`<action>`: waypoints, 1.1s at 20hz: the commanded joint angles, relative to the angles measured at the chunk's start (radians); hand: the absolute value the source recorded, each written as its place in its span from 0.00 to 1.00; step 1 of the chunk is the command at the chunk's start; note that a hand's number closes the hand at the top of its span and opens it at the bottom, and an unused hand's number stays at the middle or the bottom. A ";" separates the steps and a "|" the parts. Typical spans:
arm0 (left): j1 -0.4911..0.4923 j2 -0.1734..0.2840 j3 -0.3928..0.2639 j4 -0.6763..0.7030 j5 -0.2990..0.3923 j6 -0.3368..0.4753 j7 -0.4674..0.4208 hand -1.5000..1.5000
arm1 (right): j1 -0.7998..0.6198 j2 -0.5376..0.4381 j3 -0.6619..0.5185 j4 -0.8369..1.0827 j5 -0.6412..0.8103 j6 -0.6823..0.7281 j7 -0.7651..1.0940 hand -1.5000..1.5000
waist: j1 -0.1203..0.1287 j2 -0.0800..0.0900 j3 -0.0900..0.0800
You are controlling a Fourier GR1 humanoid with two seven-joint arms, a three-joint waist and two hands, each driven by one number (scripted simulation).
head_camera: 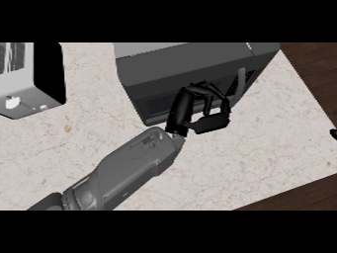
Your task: Pick up the milk, place it into the microwave and close the microwave
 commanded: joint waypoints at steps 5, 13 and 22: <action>-0.057 0.001 0.077 0.118 0.046 0.039 -0.061 1.00 | -0.007 -0.021 0.011 -0.017 -0.048 0.030 0.013 0.00 | -0.002 0.018 -0.001; -0.050 0.001 0.069 0.122 0.090 0.041 -0.106 1.00 | 0.000 -0.048 0.016 -0.052 -0.074 0.043 0.033 0.00 | -0.024 0.020 -0.003; -0.051 0.001 0.052 0.132 0.121 0.048 -0.146 1.00 | -0.008 -0.060 0.012 -0.058 -0.111 0.046 0.039 0.00 | -0.030 0.033 -0.001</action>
